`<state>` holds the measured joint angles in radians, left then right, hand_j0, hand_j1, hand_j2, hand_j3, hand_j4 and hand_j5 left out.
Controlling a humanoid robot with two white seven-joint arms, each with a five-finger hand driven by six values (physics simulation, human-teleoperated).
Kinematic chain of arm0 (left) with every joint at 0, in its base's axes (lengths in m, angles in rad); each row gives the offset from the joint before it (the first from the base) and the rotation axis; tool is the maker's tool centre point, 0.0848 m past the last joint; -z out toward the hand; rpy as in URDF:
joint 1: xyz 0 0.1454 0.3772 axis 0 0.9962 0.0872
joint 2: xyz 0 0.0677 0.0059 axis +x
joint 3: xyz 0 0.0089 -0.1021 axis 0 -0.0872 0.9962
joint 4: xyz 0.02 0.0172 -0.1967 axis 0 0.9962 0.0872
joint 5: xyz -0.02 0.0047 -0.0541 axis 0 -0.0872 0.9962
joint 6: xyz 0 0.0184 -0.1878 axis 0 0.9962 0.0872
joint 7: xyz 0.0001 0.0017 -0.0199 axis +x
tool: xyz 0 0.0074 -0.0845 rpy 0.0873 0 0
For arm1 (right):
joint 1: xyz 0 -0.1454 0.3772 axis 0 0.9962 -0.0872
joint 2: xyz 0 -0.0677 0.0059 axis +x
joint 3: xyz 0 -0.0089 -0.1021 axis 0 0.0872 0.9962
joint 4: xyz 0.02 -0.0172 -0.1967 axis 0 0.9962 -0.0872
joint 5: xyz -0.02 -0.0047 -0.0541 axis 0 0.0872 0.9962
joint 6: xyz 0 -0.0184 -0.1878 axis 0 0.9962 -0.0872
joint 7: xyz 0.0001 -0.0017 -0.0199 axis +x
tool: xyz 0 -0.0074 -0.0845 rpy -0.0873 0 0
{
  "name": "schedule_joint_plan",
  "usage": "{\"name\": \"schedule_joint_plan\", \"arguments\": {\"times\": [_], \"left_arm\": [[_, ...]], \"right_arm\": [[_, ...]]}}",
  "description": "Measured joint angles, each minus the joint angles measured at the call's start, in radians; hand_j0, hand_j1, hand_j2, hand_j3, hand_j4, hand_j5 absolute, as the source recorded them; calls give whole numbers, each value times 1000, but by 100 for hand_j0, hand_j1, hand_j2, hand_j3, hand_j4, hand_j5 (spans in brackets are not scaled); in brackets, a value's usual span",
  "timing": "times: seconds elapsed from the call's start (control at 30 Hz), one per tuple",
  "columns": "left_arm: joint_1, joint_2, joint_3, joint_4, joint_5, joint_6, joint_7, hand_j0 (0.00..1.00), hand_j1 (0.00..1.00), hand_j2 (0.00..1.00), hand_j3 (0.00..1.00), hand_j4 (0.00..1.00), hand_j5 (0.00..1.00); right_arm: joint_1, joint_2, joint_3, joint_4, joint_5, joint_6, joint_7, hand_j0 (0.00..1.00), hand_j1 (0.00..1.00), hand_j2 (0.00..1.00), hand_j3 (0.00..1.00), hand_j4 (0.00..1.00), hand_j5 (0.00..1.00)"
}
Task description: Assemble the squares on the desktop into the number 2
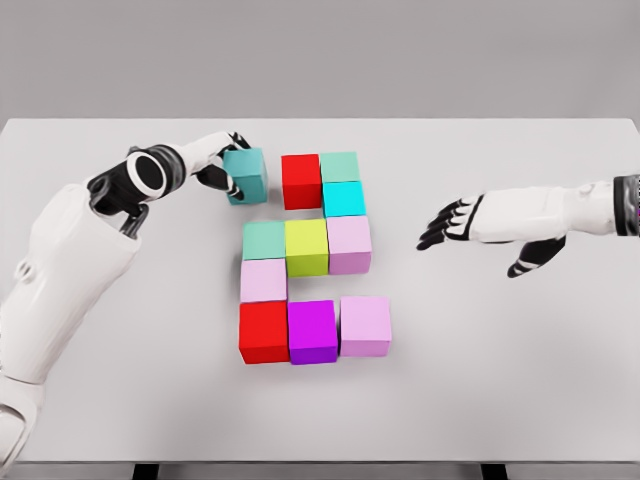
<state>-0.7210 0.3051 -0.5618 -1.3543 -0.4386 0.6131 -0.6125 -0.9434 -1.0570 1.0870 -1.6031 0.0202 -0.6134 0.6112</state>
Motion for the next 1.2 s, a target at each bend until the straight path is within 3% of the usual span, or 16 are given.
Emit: {"name": "schedule_joint_plan", "arguments": {"times": [0.2,0.33,0.97,1.2], "left_arm": [[3,-20,1,1,-18,0,0,44,44,44,44,44,44],[5,-24,0,0,-20,0,0,44,44,44,44,44,44],[8,-31,-1,-3,-30,0,0,45,45,45,45,45,45],[8,-32,-3,-3,-30,0,0,47,47,47,47,47,47]], "right_arm": [[-8,21,121,7,-3,0,0,100,100,100,100,100,100],[-8,26,151,16,1,0,0,100,100,100,100,100,100],[-11,103,168,13,20,0,0,100,100,100,100,100,100],[-17,104,161,28,16,0,0,100,100,100,100,100,100]]}}
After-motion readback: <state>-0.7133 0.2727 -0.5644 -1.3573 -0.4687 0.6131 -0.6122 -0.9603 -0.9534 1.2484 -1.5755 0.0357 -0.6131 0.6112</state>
